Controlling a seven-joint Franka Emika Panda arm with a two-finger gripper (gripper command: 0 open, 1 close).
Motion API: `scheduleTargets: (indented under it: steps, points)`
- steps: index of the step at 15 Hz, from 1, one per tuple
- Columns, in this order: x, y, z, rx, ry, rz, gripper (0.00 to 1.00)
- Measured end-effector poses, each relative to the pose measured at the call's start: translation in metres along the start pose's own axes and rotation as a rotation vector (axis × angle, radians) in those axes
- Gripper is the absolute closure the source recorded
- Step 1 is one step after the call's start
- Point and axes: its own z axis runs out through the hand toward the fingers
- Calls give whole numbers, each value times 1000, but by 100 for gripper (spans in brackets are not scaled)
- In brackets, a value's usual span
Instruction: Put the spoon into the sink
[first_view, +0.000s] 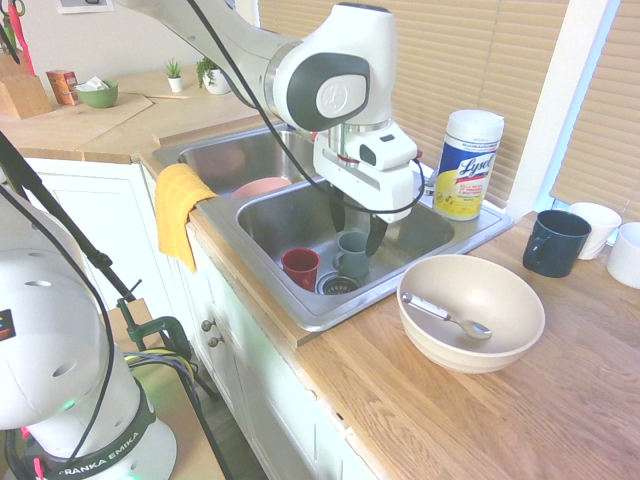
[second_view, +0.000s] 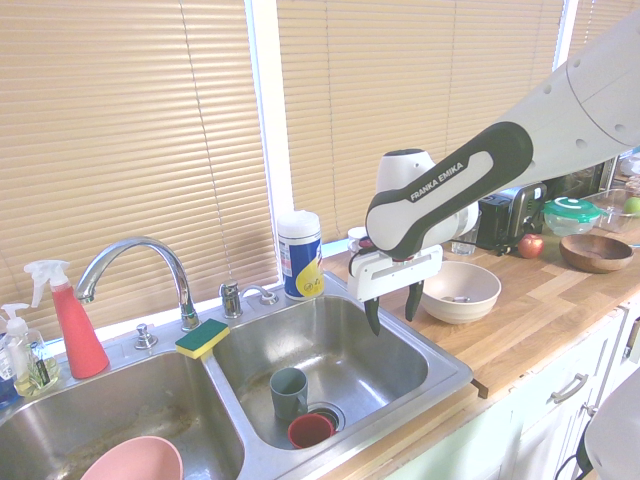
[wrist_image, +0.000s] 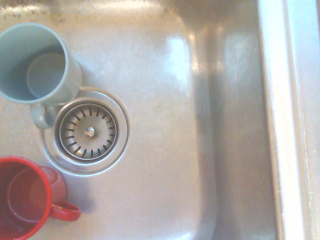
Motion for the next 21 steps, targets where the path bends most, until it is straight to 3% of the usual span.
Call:
scheduleTargets:
  steps: [4,8,11,16,21]
  points:
    - [0,0,-3,-2,11,4,0]
    - [-1,10,-43,37,60,17,0]
    - [2,41,-77,74,100,54,0]
    - [27,106,-94,137,114,142,0]
    - [71,163,-75,189,71,230,0]
